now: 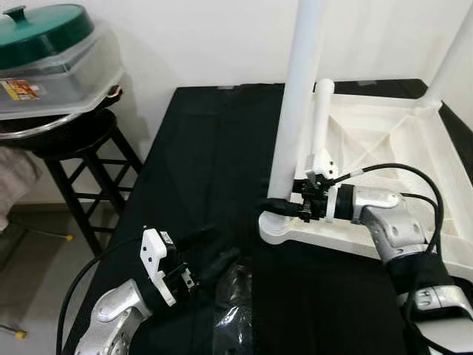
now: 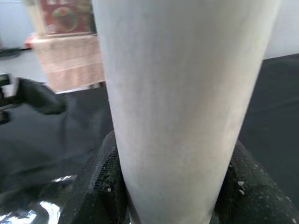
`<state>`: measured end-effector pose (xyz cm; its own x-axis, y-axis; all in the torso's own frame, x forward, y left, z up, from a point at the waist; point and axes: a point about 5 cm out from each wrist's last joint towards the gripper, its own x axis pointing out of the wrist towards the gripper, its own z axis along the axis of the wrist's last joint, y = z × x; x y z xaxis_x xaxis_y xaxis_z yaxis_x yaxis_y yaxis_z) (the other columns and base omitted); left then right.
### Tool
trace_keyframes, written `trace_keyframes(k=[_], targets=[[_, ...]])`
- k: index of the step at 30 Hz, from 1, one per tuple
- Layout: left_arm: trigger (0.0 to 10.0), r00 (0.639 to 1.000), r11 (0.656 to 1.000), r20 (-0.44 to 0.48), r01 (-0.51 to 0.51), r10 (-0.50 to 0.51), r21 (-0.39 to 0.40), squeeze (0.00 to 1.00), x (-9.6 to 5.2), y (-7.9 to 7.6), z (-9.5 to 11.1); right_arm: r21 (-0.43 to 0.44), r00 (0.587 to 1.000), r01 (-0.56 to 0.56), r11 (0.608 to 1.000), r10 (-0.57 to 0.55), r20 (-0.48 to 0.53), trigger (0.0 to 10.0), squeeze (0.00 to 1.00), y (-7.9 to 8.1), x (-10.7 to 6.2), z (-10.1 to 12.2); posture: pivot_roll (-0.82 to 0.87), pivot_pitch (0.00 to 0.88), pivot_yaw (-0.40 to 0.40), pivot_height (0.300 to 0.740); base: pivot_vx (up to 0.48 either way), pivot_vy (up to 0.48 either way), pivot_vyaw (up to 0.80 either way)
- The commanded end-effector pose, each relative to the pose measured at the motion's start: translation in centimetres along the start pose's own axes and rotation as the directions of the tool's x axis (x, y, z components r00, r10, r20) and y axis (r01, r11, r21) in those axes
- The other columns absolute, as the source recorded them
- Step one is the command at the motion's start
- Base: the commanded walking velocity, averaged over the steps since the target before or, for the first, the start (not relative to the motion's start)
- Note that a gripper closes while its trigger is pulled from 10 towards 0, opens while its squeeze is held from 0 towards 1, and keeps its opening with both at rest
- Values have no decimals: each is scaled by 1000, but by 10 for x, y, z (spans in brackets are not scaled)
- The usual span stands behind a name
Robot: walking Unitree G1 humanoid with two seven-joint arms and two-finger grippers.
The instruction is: Building children table
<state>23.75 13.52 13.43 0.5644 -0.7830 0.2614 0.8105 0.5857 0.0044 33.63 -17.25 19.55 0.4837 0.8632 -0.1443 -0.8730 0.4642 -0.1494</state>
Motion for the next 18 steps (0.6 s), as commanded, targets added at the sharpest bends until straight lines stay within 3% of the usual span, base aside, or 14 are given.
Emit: trace_keyframes(k=[1, 2, 3, 4, 5, 6, 7, 8, 10, 15, 16, 18], targets=[[10000, 1000, 1000, -17, 5, -5, 3, 0, -5, 0, 2, 74, 978, 155, 985, -142, -152, 0, 0, 6, -11, -32, 22, 188, 62, 740, 0, 0, 0], [10000, 1000, 1000, -17, 5, -5, 3, 0, -5, 0, 2, 74, 978, 155, 985, -142, -152, 0, 0, 6, -11, -32, 22, 188, 62, 740, 0, 0, 0], [10000, 1000, 1000, -18, 11, -10, 3, 0, -6, 0, 3, 119, 910, 378, 918, -345, -230, 0, 0, 15, -11, -45, 19, 195, 58, 740, 0, 0, 0], [10000, 1000, 1000, -20, 16, -16, 3, 0, -6, -1, 4, 123, 847, 484, 866, -429, -315, 0, 0, 52, -7, -60, 25, 208, 65, 740, 0, 0, 0], [10000, 1000, 1000, -20, 16, -16, 3, 0, -6, -1, 4, 123, 847, 484, 866, -429, -315, 0, 0, 52, -7, -60, 25, 208, 65, 740, 0, 0, 0], [10000, 1000, 1000, -23, 20, -20, 5, 0, -7, 0, 4, 138, 790, 570, 810, -494, -363, 0, 0, 82, -7, -65, 25, 212, 68, 740, 0, 0, 0], [10000, 1000, 1000, -23, 20, -20, 5, 0, -7, 0, 4, 138, 790, 570, 810, -494, -363, 0, 0, 82, -7, -65, 25, 212, 68, 740, 0, 0, 0], [10000, 999, 1000, -27, 26, -26, 7, 0, -7, 0, 4, 133, 769, 599, 790, -521, -370, 0, 0, 107, -7, -61, 25, 212, 68, 740, 0, 0, 0], [10000, 999, 1000, -28, 27, -27, 7, 0, -7, 0, 4, 128, 770, 598, 791, -523, -367, 0, 0, 108, -7, -60, 25, 212, 68, 740, 0, 0, 0], [10000, 999, 999, -30, 32, -31, 6, 0, -5, 1, 3, 88, 760, 610, 787, -550, -346, 0, 0, 86, -10, -52, 13, 197, 69, 740, 0, 0, 0], [10000, 999, 999, -31, 32, -31, 9, 0, -5, 2, 3, 83, 763, 604, 792, -547, -344, 2157, 0, 83, -9, -50, 13, 193, 70, 740, 0, 0, 0], [10000, 999, 999, -32, 31, -30, 12, 0, -5, 2, 3, 81, 768, 596, 799, -538, -347, 2157, 0, 82, -6, -48, 13, 193, 70, 740, 0, 0, 0]])
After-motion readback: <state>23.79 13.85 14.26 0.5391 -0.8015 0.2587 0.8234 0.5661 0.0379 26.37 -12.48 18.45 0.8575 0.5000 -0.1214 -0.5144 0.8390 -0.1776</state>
